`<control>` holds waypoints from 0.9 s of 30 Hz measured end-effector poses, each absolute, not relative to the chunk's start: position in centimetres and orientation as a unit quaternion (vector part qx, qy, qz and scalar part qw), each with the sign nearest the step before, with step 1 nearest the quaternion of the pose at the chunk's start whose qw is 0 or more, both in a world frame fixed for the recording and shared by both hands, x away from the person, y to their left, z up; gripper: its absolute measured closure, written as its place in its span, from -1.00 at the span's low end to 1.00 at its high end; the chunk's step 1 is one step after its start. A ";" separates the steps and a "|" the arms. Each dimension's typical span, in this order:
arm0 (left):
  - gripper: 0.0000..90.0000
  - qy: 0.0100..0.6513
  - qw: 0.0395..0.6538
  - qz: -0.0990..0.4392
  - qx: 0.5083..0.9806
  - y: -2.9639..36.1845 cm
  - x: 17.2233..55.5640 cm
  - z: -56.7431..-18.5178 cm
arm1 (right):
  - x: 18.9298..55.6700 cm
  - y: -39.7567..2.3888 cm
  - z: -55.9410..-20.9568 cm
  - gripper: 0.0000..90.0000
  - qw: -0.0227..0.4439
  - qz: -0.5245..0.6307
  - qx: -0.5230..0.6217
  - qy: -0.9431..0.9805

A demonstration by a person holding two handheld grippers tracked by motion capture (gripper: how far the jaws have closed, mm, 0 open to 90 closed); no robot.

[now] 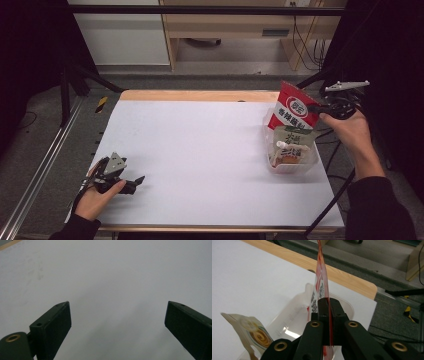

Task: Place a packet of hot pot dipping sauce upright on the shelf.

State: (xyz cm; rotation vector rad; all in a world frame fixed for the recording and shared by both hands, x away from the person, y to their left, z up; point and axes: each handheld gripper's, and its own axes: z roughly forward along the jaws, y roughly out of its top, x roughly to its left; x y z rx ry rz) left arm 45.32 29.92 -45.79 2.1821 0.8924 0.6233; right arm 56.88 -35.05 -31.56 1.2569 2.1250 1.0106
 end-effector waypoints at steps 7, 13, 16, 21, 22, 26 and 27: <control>-0.85 0.344 0.343 0.241 0.840 29.9 45.3 -45.8 | 56.1 -35.9 -32.5 0.22 0.267 0.336 0.486 0.761; -0.85 0.345 0.342 0.242 0.839 30.0 45.3 -45.8 | 54.3 -35.1 -30.2 -0.49 0.373 0.332 0.488 0.716; -0.85 0.344 0.342 0.242 0.840 29.9 45.2 -45.8 | 52.9 -33.8 -28.8 -0.64 0.391 0.352 0.475 0.706; -0.85 0.341 0.338 0.242 0.843 29.8 45.2 -45.9 | 49.7 -29.6 -27.9 -0.71 0.392 0.380 0.443 0.711; -0.85 0.340 0.338 0.242 0.843 29.8 45.2 -45.9 | 49.0 -28.6 -28.1 -0.73 0.391 0.385 0.436 0.713; -0.85 0.340 0.337 0.241 0.844 29.8 45.1 -45.8 | 46.6 -24.1 -29.9 -0.76 0.364 0.404 0.412 0.731; -0.85 0.340 0.337 0.242 0.844 29.8 45.1 -45.8 | 46.1 -23.0 -30.7 -0.77 0.352 0.408 0.407 0.737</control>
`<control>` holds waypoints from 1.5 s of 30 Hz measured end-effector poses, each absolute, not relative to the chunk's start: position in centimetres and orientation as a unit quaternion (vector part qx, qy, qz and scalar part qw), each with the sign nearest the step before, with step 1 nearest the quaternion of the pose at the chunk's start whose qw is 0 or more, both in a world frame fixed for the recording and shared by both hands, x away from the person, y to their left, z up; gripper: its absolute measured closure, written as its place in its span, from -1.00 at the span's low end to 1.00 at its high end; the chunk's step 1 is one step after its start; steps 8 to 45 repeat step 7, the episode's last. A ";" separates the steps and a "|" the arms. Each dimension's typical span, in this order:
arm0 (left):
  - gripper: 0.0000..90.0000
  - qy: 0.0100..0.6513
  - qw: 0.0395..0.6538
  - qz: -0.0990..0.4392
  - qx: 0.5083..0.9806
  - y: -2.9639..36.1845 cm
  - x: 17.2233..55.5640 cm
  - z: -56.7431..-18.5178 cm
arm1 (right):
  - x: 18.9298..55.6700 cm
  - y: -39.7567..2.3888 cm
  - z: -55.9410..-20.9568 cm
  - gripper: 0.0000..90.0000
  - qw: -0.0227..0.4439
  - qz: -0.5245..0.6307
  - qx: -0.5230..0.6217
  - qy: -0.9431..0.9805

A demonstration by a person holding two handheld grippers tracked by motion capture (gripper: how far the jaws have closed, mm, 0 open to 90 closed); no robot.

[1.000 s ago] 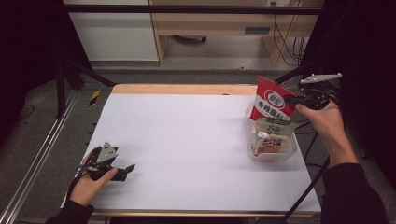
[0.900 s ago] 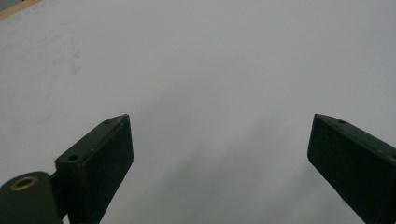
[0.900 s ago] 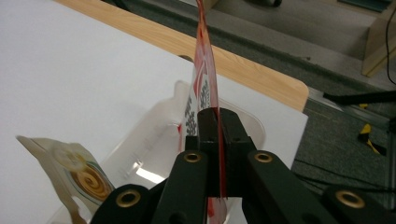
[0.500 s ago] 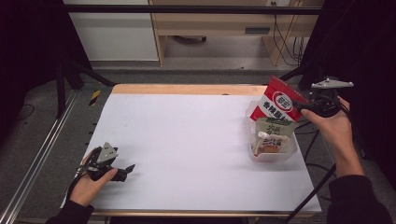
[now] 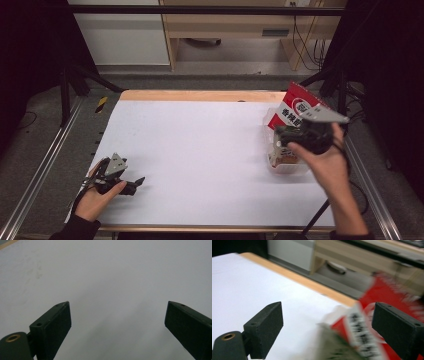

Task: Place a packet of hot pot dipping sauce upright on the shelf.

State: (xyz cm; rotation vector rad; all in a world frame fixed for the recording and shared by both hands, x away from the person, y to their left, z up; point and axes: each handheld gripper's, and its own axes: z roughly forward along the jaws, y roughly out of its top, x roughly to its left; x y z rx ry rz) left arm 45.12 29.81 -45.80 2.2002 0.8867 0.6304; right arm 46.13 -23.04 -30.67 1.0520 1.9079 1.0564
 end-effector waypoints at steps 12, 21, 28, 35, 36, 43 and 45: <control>-0.86 0.336 0.333 0.243 0.847 29.6 45.1 -45.8 | 44.1 -16.9 -37.8 -0.80 0.266 0.414 0.405 0.771; -0.86 0.336 0.333 0.243 0.847 29.6 45.1 -45.8 | 44.1 -16.9 -37.8 -0.80 0.266 0.414 0.405 0.771; -0.86 0.336 0.333 0.243 0.847 29.6 45.1 -45.8 | 44.1 -16.9 -37.8 -0.80 0.266 0.414 0.405 0.771; -0.86 0.336 0.333 0.243 0.847 29.6 45.1 -45.8 | 44.1 -16.9 -37.8 -0.80 0.266 0.414 0.405 0.771; -0.86 0.336 0.333 0.243 0.847 29.6 45.1 -45.8 | 44.1 -16.9 -37.8 -0.80 0.266 0.414 0.405 0.771; -0.86 0.336 0.333 0.243 0.847 29.6 45.1 -45.8 | 44.1 -16.9 -37.8 -0.80 0.266 0.414 0.405 0.771; -0.86 0.336 0.333 0.243 0.847 29.6 45.1 -45.8 | 44.1 -16.9 -37.8 -0.80 0.266 0.414 0.405 0.771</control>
